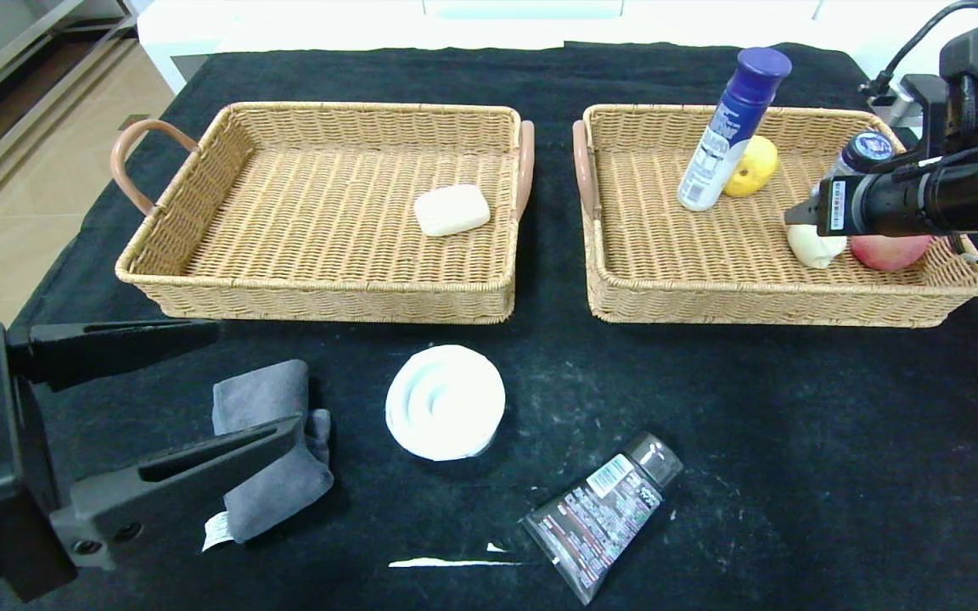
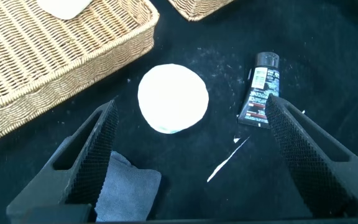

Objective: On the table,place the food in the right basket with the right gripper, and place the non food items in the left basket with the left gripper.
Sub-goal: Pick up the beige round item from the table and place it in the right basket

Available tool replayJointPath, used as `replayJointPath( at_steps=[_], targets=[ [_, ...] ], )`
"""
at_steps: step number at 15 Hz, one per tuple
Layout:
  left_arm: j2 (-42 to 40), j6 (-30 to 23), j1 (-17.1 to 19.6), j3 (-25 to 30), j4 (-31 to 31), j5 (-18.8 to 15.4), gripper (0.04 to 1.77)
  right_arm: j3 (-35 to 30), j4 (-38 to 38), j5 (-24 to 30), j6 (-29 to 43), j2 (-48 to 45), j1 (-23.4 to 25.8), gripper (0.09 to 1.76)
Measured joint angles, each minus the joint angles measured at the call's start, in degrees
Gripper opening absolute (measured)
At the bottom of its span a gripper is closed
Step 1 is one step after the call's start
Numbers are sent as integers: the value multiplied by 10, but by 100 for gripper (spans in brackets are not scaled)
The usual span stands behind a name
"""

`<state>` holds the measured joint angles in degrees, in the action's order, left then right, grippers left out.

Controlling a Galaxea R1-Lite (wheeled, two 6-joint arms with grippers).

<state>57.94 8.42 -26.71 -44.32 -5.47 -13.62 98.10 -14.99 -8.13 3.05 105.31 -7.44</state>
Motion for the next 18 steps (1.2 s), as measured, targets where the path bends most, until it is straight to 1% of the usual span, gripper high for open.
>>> replayJointPath(
  at_steps=[3, 8, 15, 16, 18],
  targets=[
    [0, 0, 0, 0, 0, 0, 172, -1, -1, -1, 0, 0, 0, 138],
    [-1, 0, 0, 0, 0, 0, 172, -4, -2, 0, 0, -2, 0, 153],
    [-1, 0, 0, 0, -1, 0, 172, -5, -13, 1, -7, -16, 0, 164],
    [-1, 0, 0, 0, -1, 0, 172, -7, -23, 4, -12, -23, -2, 164],
    [-2, 0, 1, 0, -1, 1, 172, -10, -50, 29, -16, -47, -6, 166]
  ],
)
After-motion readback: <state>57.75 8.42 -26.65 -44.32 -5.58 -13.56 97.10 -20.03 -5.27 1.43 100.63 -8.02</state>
